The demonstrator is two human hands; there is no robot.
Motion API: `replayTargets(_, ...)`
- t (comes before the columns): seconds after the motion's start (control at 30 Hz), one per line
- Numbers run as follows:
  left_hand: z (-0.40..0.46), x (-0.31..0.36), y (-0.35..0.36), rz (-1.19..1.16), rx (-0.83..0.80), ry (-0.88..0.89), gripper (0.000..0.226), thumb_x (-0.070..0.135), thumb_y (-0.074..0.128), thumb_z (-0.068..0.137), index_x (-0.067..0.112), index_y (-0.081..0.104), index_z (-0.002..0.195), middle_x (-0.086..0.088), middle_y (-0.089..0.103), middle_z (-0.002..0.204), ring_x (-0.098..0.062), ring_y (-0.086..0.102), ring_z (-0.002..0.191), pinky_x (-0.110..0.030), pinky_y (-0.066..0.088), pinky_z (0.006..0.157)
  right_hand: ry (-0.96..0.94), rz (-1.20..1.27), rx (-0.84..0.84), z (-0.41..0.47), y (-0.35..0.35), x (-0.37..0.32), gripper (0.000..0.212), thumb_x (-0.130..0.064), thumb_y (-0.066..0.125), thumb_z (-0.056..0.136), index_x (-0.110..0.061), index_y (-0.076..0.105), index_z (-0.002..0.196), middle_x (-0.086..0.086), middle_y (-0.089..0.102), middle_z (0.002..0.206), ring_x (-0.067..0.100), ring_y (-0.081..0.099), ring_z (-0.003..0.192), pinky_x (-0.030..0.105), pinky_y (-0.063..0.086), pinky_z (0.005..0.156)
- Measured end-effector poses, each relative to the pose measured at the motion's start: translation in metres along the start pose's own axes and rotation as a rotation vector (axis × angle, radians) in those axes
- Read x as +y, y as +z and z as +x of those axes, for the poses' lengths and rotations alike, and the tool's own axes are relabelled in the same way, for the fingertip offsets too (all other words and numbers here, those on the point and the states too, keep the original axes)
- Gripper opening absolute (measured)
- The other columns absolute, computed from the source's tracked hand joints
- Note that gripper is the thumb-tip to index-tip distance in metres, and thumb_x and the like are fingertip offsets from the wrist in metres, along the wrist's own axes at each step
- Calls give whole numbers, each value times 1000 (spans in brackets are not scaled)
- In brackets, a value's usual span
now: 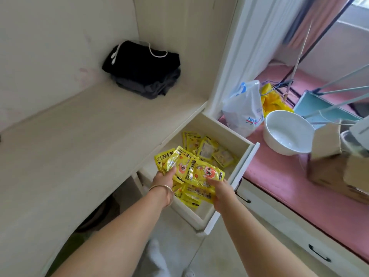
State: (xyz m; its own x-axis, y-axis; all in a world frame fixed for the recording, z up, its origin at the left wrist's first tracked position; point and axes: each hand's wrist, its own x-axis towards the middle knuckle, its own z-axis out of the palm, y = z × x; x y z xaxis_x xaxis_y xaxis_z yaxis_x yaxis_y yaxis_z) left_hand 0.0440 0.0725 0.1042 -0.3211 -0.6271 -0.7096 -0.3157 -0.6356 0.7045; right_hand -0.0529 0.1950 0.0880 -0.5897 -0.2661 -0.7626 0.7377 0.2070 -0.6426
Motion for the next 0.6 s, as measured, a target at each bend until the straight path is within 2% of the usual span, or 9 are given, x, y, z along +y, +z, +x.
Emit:
replayTargets(0.1,43,4,14,50,-34,-63,35,32,63,87,14,55,116,-12,59,124,-31,59,105,-43,55,85,85,44,106,35,8,0,33,-6,66,83,-13,55,113,14,65,110,37,63,103,55,50,93)
replayTargets(0.2,81,9,26,99,-55,-117,32,30,62,89,16,53,117,-5,58,117,-29,57,100,-32,52,68,133,72,200,65,17,1,38,-7,67,81,-11,56,118,14,64,114,36,62,105,55,50,94)
replayTargets(0.23,93,12,30,126,-52,-123,37,30,62,89,15,52,122,-2,55,115,-28,54,100,-33,52,70,142,72,229,73,20,0,42,-8,67,80,-11,55,120,13,63,116,35,61,106,54,49,95)
replayTargets(0.33,124,14,42,229,-43,-153,52,33,63,87,14,46,132,-1,51,123,-31,52,113,-45,52,92,161,68,303,97,24,-3,39,-9,66,82,-11,52,119,8,60,115,32,59,108,51,47,99)
replayTargets(0.4,141,10,47,279,-51,-197,46,34,64,86,15,50,127,-3,55,121,-31,54,108,-49,52,92,167,65,339,113,26,-2,32,-10,65,84,-12,52,113,7,62,111,31,60,106,51,47,99)
replayTargets(0.47,158,0,52,358,-61,-217,41,35,65,85,14,56,119,-8,61,121,-31,58,106,-46,53,90,169,49,373,129,27,-1,35,-11,65,83,-14,54,116,8,65,110,31,63,102,51,49,96)
replayTargets(0.6,189,-18,58,515,-23,-204,53,36,67,83,9,52,126,-11,58,128,-32,55,117,-42,47,97,219,34,397,163,24,9,30,-10,65,84,-15,57,112,9,67,107,31,66,97,51,52,93)
